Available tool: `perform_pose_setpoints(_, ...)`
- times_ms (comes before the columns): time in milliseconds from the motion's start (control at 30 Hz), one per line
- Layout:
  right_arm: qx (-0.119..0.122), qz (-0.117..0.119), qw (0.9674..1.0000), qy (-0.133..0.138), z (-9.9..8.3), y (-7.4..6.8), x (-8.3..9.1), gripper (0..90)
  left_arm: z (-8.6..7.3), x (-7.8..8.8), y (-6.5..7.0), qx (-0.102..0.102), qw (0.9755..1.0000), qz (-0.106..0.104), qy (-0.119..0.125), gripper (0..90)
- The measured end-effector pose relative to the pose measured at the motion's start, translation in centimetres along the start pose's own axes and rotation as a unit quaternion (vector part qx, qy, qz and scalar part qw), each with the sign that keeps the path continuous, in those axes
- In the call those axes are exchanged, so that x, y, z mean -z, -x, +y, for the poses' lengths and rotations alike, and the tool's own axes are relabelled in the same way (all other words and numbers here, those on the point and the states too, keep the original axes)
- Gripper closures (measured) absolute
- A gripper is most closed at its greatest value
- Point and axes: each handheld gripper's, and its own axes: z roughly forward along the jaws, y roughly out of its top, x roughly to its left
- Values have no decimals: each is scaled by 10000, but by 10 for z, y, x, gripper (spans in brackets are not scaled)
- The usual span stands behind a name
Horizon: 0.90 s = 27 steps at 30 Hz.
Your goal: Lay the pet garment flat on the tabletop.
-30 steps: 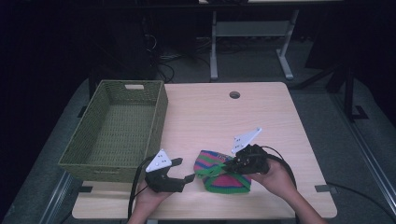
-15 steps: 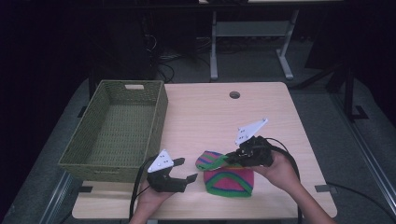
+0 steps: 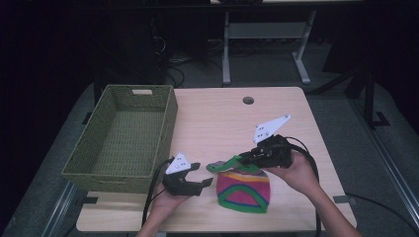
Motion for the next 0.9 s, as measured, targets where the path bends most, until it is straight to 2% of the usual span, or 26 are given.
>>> perform_pose_setpoints(100, 10, -4, 10000, 24, 1, 2, 2, 828, 3, -7, -1, -38, 9999, -63, 73, 305)
perform_pose_setpoints(233, -19, 9, 9999, 113, 1, 4, 7, 828, 6, -18, -1, -95, 9999, -92, 2, 341)
perform_pose_setpoints(367, -8, -19, 9999, 148, -1, 6, 10, 827, 13, -26, -3, -41, 9998, -186, -2, 504)
perform_pose_setpoints(500, -111, -41, 9998, 143, -6, 11, 12, 828, 19, -27, -3, -170, 9997, -196, 33, 693)
perform_pose_setpoints(600, -206, -83, 9996, 159, -10, 15, 15, 828, 23, -27, -2, -268, 9994, -222, 29, 767)
perform_pose_setpoints(667, -225, -119, 9996, 153, -13, 17, 17, 828, 28, -25, 1, -278, 9994, -196, -19, 797)
perform_pose_setpoints(733, -273, -160, 9994, 160, -16, 18, 19, 828, 32, -23, 3, -373, 9991, -218, 37, 813)
perform_pose_setpoints(900, -359, -225, 9989, 184, -23, 22, 24, 828, 43, -19, 7, -526, 9985, -159, -51, 823)
